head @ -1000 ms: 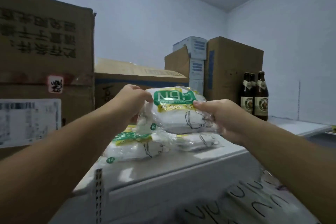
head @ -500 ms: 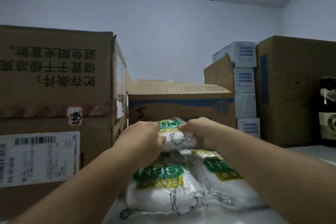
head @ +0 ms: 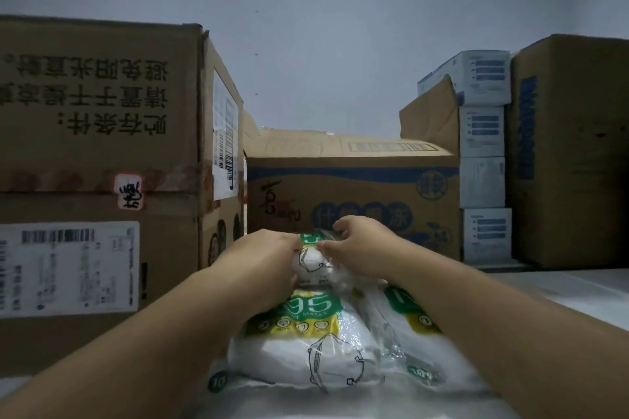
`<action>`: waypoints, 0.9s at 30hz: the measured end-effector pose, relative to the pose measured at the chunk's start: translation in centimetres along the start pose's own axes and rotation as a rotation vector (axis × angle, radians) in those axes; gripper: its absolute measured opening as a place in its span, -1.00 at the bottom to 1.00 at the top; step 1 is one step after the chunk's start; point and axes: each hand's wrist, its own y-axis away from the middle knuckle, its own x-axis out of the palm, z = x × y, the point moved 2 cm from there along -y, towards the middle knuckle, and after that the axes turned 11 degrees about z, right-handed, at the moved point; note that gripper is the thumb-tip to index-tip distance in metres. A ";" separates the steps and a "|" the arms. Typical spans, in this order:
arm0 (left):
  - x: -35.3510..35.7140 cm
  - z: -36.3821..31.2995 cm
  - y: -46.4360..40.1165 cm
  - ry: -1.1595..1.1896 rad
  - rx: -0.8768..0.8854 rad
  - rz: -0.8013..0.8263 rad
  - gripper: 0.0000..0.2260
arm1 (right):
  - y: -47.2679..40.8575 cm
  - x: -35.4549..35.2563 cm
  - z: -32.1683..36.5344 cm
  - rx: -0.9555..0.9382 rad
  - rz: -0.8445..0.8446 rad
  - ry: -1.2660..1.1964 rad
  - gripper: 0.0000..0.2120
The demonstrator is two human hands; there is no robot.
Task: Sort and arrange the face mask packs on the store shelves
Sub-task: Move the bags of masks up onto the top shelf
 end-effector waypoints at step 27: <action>-1.8 -1.4 2.9 -0.034 0.047 -0.192 -0.48 | 14.1 -2.7 1.2 -0.383 0.102 0.163 -0.37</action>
